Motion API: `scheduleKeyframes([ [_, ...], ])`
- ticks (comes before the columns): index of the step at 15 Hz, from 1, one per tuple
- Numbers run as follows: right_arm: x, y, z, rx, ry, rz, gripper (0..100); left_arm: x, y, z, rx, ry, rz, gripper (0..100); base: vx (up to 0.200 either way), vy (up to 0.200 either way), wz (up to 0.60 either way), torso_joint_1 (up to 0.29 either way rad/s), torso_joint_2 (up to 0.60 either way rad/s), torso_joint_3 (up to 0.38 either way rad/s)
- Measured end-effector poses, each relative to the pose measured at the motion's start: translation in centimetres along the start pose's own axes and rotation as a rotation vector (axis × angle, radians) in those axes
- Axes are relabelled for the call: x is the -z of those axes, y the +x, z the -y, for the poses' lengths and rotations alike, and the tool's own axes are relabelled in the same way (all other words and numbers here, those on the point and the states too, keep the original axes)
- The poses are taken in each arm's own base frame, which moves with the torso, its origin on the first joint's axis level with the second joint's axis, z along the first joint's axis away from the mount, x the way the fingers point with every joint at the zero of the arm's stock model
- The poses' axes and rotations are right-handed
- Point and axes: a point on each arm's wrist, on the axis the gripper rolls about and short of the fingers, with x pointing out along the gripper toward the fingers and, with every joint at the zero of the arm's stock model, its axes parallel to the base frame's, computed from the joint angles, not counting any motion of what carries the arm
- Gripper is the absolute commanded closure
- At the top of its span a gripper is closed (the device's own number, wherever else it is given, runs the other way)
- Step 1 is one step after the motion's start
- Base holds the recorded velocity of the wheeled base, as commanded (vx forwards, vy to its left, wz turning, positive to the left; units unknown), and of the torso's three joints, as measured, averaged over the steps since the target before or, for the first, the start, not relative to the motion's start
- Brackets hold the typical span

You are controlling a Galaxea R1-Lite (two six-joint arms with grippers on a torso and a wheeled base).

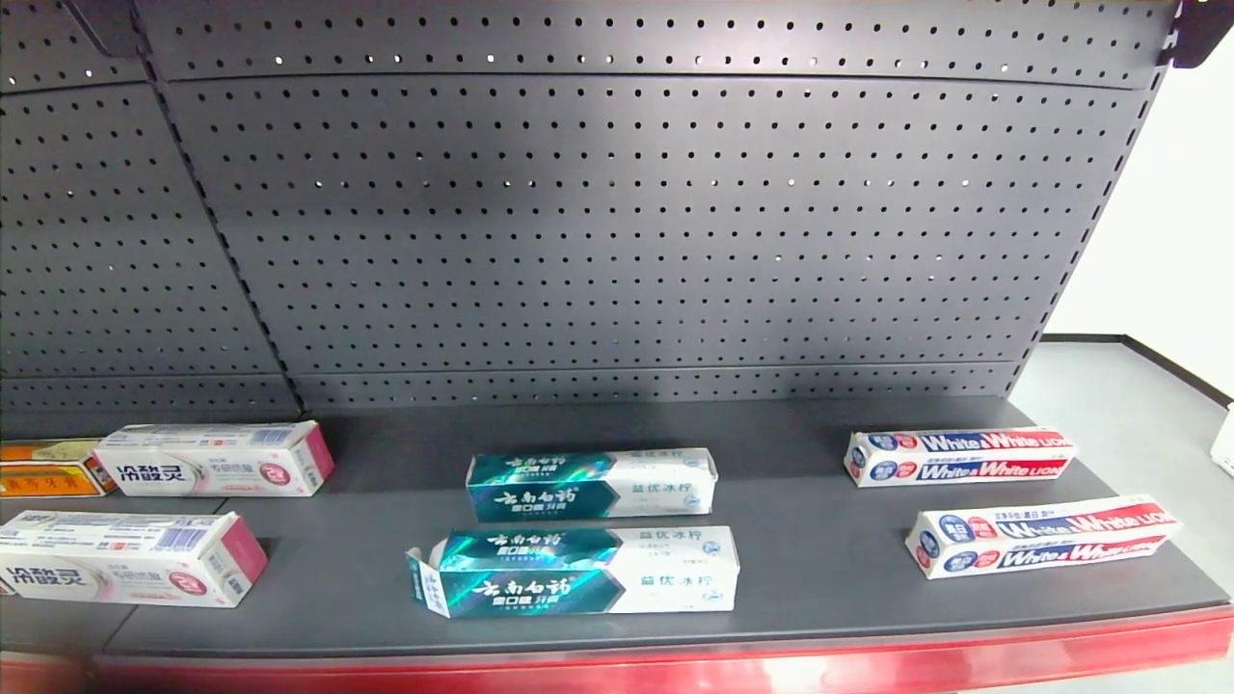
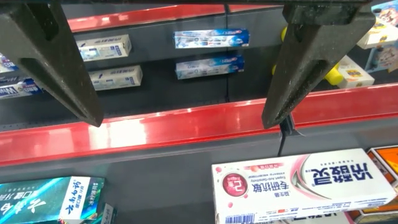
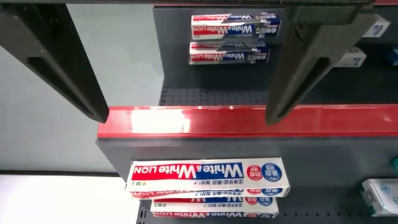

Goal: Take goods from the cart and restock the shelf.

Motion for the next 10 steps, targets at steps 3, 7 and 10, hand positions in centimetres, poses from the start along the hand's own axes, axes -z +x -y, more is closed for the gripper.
scheduleKeyframes([
  [3, 0.0, 0.0, 0.01, 0.003, 0.0, 0.0, 0, 0.01, 0.0, 0.0, 0.0, 0.0, 0.001, 0, 0.0, 0.0, 0.0, 0.0, 0.0, 0.0],
  [7, 0.0, 0.0, 0.01, 0.004, 0.0, 0.0, 0, 0.01, -0.01, 0.0, -0.002, -0.003, 0.001, 0, 0.0, 0.0, 0.0, 0.0, 0.0, 0.0],
  [10, 0.0, 0.0, 0.01, 0.003, -0.001, 0.0, 0, 0.02, 0.0, 0.0, 0.0, 0.003, 0.001, 0, 0.0, 0.0, 0.0, 0.0, 0.0, 0.0],
])
